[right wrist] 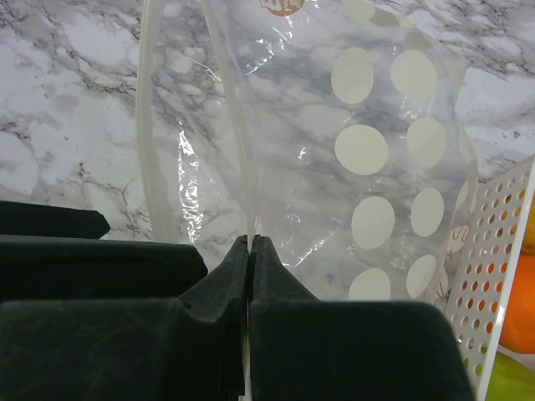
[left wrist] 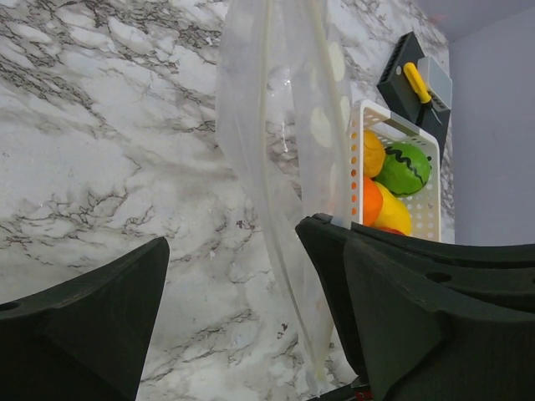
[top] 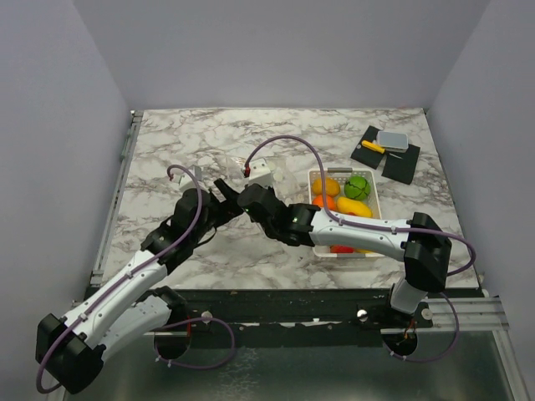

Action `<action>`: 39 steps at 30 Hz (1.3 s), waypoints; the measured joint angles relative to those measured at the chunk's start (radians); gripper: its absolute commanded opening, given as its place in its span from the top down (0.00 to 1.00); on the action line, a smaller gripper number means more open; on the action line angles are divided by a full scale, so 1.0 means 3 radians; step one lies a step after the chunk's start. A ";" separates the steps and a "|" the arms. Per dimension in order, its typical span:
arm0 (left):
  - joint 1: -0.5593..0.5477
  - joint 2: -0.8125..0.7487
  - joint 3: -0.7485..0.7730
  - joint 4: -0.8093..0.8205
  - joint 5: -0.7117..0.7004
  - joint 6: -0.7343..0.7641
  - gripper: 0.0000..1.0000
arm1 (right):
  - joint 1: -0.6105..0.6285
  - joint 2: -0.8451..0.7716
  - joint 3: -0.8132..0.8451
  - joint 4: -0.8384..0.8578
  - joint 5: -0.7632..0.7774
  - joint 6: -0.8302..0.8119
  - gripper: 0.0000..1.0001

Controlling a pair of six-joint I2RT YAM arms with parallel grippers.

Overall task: Place the food in the zip-top bag and seal the zipper
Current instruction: Open the zipper of the food storage bag at the center of the board.

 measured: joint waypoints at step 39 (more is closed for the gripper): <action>0.0000 0.0251 -0.0066 0.0230 -0.0099 0.0141 0.76 | 0.0000 -0.0037 0.0000 -0.0029 -0.0004 0.0001 0.99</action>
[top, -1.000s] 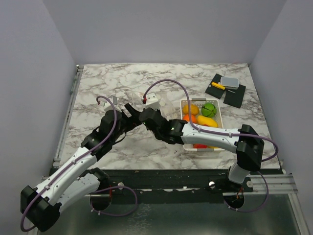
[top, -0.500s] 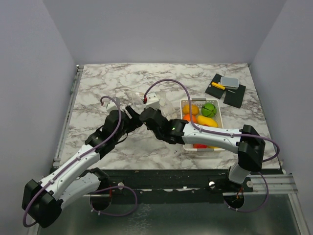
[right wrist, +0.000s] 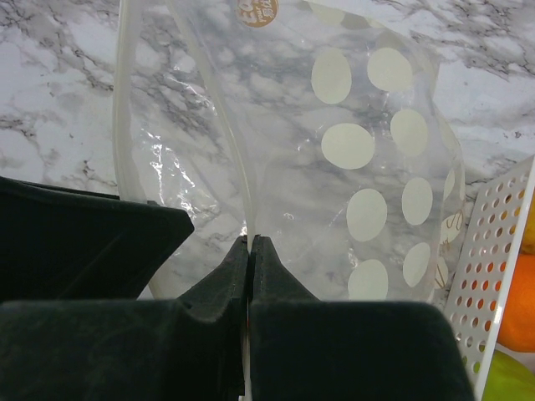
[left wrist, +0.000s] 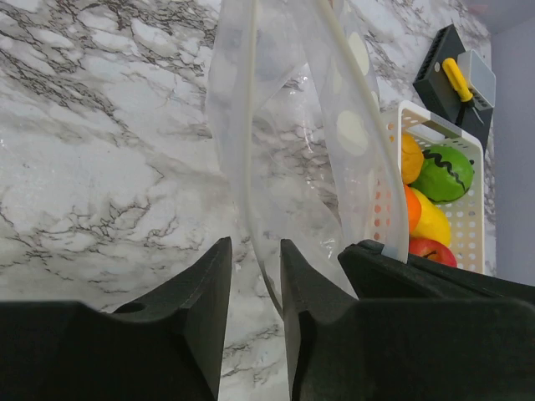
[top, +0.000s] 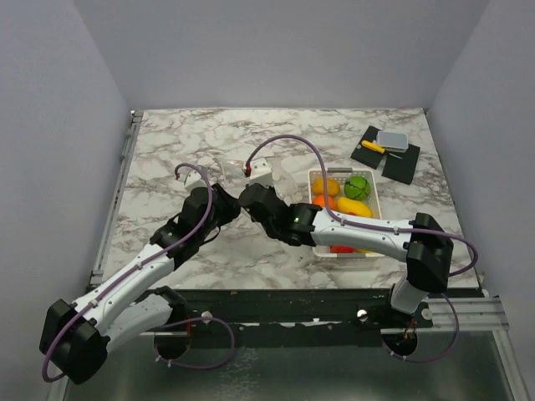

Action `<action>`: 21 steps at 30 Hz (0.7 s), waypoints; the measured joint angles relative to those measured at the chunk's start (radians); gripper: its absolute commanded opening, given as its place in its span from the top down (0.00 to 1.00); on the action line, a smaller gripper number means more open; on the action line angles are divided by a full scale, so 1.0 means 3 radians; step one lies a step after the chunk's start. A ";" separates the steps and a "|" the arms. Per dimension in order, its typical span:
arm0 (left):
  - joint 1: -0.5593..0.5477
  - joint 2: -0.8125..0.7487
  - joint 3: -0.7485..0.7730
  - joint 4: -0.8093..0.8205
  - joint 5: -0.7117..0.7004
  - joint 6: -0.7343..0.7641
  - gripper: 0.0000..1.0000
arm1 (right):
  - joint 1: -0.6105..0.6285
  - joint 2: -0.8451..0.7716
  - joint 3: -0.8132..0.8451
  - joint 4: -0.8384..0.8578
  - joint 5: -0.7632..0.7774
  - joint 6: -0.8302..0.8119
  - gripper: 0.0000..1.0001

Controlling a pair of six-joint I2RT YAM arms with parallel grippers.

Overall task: Place the food in the zip-top bag and seal the zipper
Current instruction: Open the zipper of the food storage bag at the center of the board.

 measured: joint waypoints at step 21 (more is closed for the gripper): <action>0.0022 0.0046 0.0121 -0.0014 -0.0093 0.0417 1.00 | 0.0000 -0.0081 0.0179 -0.0131 -0.0056 -0.0003 0.80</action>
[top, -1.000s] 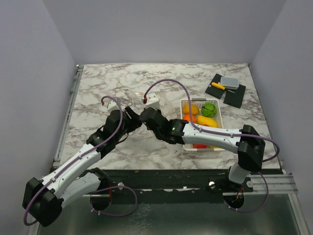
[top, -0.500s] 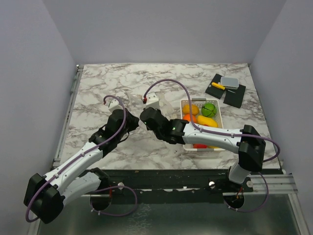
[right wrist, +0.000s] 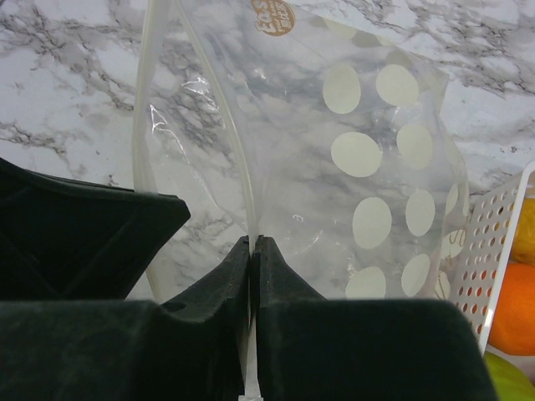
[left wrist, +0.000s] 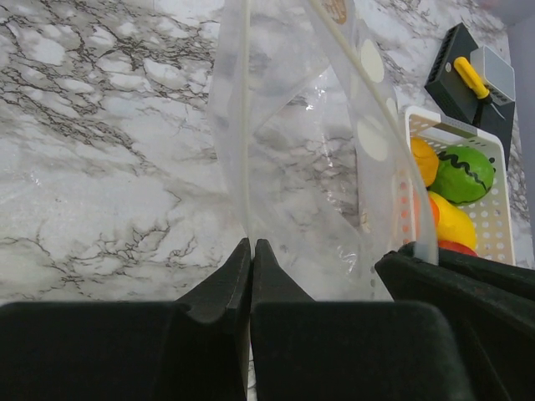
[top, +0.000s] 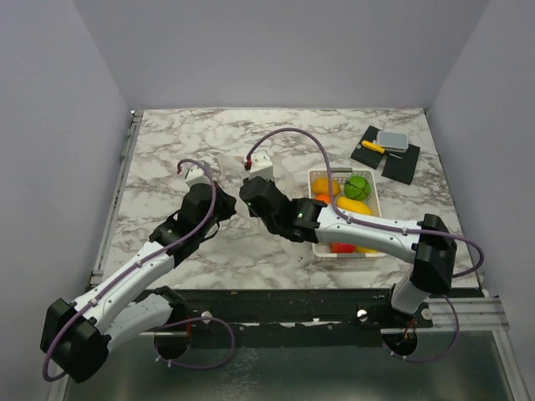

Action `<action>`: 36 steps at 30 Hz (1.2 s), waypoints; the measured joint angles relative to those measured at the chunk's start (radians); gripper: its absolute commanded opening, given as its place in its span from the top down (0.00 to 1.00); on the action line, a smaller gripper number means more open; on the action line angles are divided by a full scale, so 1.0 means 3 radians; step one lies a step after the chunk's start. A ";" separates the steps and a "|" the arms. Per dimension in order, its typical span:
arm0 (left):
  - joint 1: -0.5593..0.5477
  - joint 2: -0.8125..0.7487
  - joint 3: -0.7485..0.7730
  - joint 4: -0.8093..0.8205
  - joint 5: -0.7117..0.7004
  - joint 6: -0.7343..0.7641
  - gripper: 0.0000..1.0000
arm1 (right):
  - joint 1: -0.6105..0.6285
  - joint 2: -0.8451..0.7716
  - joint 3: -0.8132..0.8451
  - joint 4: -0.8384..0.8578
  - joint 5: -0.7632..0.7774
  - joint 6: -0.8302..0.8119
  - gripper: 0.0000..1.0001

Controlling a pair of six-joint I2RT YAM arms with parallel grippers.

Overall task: Place the food in the zip-top bag and seal the zipper
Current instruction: Open the zipper of the food storage bag at the center of the board.

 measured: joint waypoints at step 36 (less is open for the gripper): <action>0.0000 0.0019 0.0721 -0.0696 0.0098 0.0534 1.00 | 0.0066 0.0495 0.0795 -0.0694 0.0623 -0.0019 0.99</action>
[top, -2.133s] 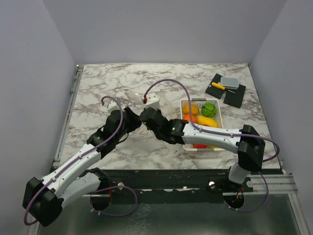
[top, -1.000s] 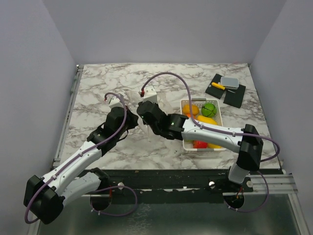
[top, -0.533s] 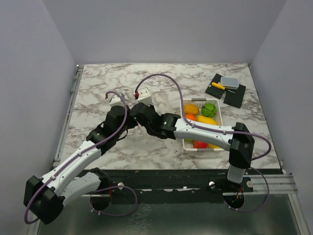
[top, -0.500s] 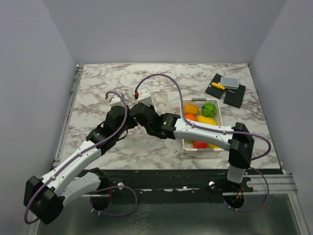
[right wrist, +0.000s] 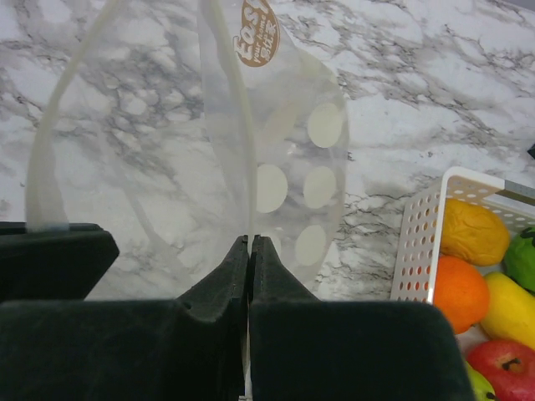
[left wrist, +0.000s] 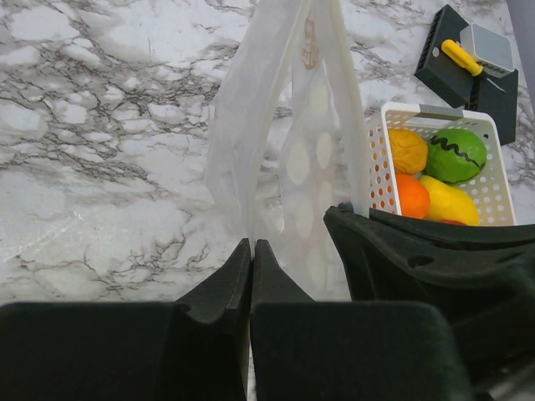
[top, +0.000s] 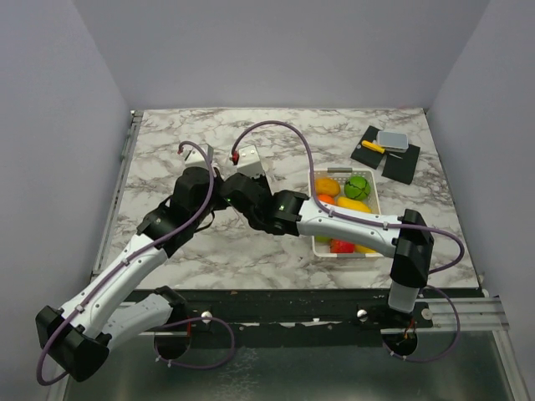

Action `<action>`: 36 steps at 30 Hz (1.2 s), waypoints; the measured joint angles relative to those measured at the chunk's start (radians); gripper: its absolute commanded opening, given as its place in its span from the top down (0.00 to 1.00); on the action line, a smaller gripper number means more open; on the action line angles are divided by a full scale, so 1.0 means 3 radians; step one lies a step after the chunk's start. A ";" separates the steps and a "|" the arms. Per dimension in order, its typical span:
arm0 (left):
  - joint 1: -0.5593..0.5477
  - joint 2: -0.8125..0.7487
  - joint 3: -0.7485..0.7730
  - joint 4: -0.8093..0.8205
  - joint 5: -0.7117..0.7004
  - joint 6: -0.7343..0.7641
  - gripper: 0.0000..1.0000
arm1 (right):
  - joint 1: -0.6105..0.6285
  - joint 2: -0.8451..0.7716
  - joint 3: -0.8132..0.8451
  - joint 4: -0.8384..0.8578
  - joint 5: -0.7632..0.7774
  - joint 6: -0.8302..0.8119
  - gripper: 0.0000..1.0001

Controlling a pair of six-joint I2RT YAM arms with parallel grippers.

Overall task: Place the food in the zip-top bag and seal the zipper
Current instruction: Open the zipper of the food storage bag at the center of the board.

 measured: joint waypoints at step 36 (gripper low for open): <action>0.0000 0.0370 0.1083 -0.1278 -0.0685 0.1030 1.00 | -0.0678 -0.1087 -0.0778 0.0249 -0.1055 0.0477 0.99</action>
